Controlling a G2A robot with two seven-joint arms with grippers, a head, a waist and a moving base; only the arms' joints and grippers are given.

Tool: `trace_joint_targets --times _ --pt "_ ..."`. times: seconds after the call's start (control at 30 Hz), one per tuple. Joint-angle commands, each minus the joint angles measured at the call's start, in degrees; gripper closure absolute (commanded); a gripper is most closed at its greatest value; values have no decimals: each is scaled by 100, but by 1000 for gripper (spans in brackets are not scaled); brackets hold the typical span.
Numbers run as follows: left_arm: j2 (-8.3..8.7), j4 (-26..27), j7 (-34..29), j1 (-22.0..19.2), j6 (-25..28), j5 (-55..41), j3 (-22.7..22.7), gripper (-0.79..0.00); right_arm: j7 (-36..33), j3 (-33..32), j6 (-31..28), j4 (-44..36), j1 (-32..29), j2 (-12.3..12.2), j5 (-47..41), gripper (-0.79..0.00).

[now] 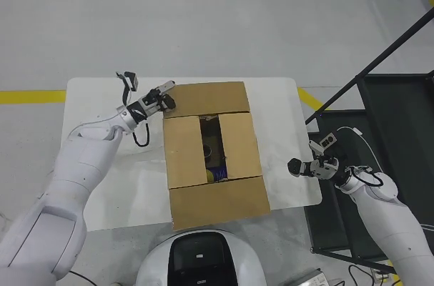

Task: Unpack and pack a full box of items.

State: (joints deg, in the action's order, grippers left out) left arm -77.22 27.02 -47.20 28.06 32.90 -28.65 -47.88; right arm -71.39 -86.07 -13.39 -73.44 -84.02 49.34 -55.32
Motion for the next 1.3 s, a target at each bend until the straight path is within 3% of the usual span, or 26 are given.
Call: trace_joint_targets --times 0.0,0.17,0.43,0.67,0.83,1.0,1.17,1.27 --pt "-32 -141 142 -41 -25 145 33 -785 0 0 0 0 0 0 0 -785" --pt "-88 -446 356 -65 -24 148 -20 -785 0 0 0 0 0 0 0 -785" --pt "-134 -627 461 -160 52 1114 241 -785 0 0 0 0 0 0 0 -785" --pt "-44 -839 684 -306 435 1655 221 -785 0 0 0 0 0 0 0 -785" --pt "161 -1009 876 -450 961 1635 -60 -785 0 0 0 0 0 0 0 -785" --pt "461 -905 517 -417 1655 1326 -457 -785 275 68 63 -447 66 23 273 -785" --pt "799 -291 -210 39 2077 902 -871 -785 565 240 142 -965 267 72 542 -785" --pt "1028 480 -443 533 1975 773 -1117 -785 787 502 233 -1207 453 122 797 -785"
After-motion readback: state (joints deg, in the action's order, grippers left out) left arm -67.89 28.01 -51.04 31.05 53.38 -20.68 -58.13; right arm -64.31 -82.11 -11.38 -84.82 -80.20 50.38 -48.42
